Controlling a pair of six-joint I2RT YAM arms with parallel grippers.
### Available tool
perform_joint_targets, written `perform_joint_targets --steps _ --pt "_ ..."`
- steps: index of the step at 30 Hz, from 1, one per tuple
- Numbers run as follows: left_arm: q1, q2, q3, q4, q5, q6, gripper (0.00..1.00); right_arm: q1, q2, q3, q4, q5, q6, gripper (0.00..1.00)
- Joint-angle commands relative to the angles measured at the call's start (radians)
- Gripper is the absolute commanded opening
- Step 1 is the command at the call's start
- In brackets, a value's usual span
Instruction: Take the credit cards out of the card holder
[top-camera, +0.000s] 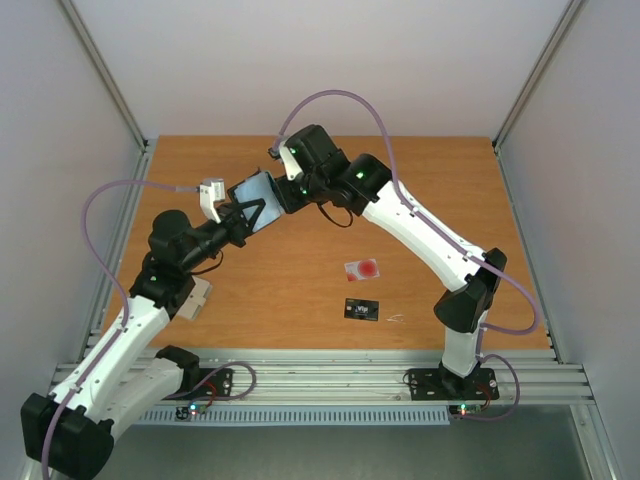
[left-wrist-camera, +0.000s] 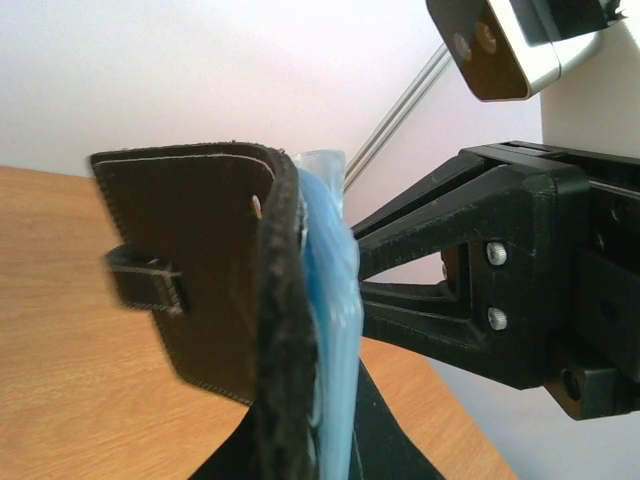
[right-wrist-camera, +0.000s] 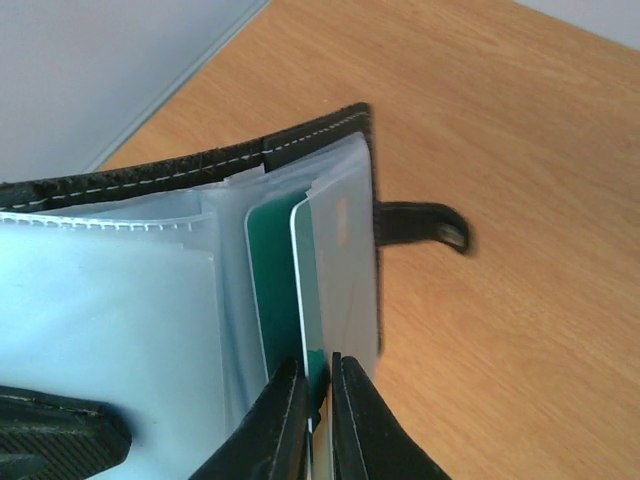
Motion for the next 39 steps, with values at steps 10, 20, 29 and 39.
perform_joint_targets --steps 10,20,29,39 --pt "-0.005 0.02 0.032 0.036 -0.019 0.006 0.0 0.024 -0.039 0.008 0.001 0.134 -0.029 0.02" --pt "-0.006 0.027 0.001 -0.001 -0.065 0.094 0.0 0.025 -0.04 0.056 -0.02 0.089 -0.008 0.01" --pt "-0.01 0.017 -0.029 -0.049 -0.113 0.185 0.0 -0.003 -0.075 0.068 -0.026 -0.004 0.063 0.01" --pt "-0.008 -0.026 -0.056 -0.064 -0.164 0.196 0.0 -0.356 -0.263 -0.205 -0.185 0.083 0.217 0.01"
